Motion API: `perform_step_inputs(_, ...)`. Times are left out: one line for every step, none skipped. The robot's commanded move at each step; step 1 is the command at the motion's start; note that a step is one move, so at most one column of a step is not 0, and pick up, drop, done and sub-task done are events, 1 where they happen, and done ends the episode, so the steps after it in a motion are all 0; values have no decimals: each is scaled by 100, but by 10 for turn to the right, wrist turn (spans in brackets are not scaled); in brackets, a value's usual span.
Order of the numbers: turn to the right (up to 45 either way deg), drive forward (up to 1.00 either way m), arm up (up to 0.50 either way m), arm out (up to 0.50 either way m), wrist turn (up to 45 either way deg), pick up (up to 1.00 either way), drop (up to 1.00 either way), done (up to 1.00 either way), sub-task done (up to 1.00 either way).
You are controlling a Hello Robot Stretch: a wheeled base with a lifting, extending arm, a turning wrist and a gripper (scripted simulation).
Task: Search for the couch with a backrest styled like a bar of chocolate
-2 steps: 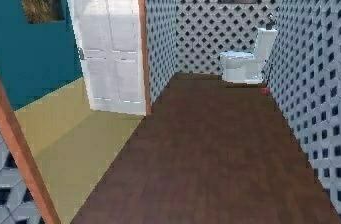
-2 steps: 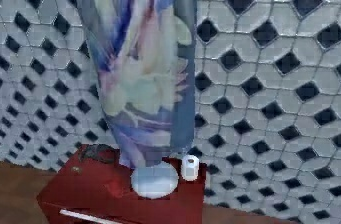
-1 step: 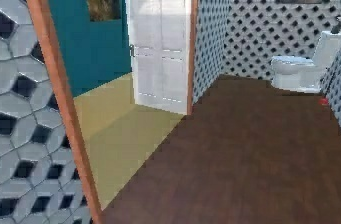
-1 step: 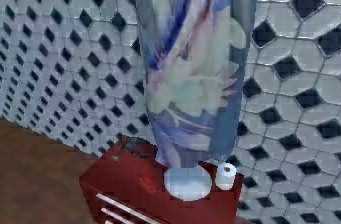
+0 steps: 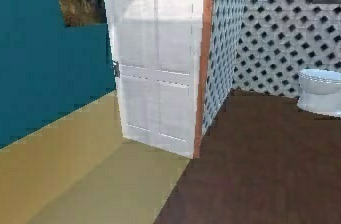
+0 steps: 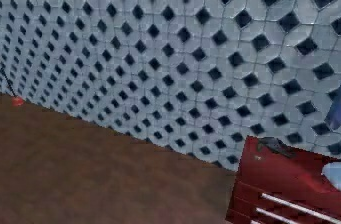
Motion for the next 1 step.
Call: perform_step_inputs(-330, 0, 0, 0, 0, 0, 0, 0, 0)
